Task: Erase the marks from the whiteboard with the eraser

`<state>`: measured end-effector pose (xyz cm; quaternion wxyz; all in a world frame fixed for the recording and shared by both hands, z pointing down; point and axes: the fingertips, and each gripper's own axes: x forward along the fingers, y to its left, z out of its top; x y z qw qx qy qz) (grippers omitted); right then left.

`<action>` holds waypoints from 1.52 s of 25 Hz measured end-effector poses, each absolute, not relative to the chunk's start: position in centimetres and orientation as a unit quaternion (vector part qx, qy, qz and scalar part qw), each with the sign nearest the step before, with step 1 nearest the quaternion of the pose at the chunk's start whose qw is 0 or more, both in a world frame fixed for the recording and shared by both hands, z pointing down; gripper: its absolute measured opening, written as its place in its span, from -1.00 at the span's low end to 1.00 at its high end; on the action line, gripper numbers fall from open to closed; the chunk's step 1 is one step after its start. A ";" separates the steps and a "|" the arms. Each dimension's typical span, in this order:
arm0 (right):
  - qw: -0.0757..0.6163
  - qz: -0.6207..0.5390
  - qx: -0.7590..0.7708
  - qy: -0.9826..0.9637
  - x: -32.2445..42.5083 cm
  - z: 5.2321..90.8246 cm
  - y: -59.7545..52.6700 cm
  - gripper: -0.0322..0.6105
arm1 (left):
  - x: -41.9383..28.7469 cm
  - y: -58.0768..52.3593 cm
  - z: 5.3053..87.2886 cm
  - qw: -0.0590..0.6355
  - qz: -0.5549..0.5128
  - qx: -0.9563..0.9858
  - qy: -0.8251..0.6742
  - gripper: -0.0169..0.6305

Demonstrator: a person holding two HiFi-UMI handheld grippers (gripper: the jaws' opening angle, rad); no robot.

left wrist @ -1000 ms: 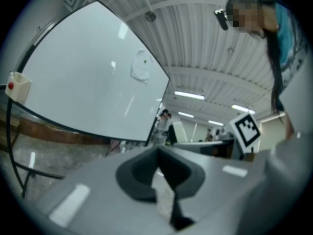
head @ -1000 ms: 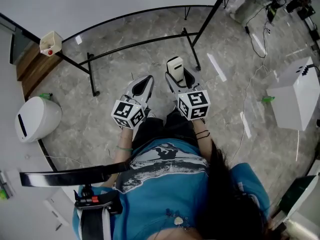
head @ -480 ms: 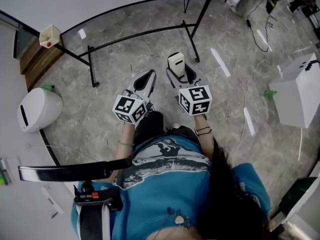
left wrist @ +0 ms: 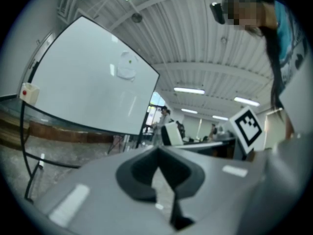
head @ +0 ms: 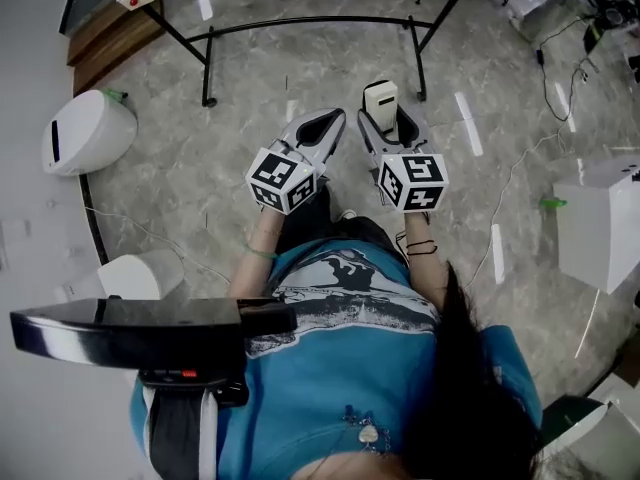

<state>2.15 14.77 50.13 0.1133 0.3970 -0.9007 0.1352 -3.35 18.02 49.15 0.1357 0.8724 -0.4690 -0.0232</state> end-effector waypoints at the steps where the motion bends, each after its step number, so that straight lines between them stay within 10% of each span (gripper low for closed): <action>1: 0.114 0.136 0.393 -0.902 2.2 50.3 15.5 -0.08 | -3.4 18.8 49.2 0.135 -0.024 0.870 -0.473 -0.94; 38: 0.136 0.134 0.372 -0.908 5.2 51.9 22.7 -0.08 | 0.5 25.5 50.1 0.138 -0.022 0.868 -0.477 -0.94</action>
